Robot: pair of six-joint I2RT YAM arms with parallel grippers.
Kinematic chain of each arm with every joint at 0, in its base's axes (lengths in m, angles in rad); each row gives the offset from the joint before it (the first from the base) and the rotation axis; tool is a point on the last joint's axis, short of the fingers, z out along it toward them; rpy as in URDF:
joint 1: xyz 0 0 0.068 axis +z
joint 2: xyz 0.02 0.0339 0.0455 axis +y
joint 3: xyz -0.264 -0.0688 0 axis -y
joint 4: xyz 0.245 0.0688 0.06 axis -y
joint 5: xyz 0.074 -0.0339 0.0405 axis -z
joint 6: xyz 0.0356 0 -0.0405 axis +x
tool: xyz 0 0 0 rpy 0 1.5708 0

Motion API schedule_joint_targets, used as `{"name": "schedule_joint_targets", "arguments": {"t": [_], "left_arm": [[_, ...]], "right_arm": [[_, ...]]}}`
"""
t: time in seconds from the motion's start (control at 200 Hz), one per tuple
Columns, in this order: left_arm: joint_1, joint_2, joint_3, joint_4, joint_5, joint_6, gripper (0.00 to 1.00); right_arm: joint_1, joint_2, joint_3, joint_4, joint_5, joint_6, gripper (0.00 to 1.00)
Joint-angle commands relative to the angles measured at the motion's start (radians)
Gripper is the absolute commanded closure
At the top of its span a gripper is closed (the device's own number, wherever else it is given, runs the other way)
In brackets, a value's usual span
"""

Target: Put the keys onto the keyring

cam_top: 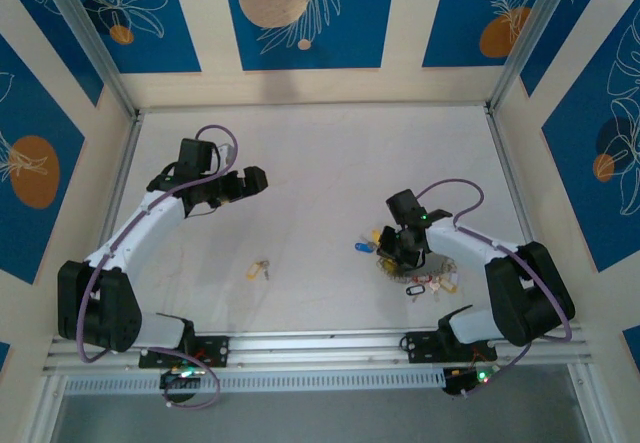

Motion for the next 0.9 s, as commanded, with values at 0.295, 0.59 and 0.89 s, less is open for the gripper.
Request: {"name": "schedule_joint_targets", "arguments": {"t": [0.295, 0.59, 0.89], "left_arm": [[-0.008, -0.009, -0.008, 0.004, 0.01, -0.002, 0.0], [-0.024, -0.051, -0.037, 0.078, 0.028, 0.011, 0.0], [-0.206, -0.216, -0.138, 0.275, -0.02, 0.302, 0.06]], "right_arm": [[-0.004, 0.01, 0.024, 0.016, -0.003, 0.043, 0.98], [-0.042, -0.117, 0.024, -0.041, -0.075, 0.084, 1.0], [-0.098, -0.202, 0.019, -0.018, -0.249, 0.128, 1.0]]}}
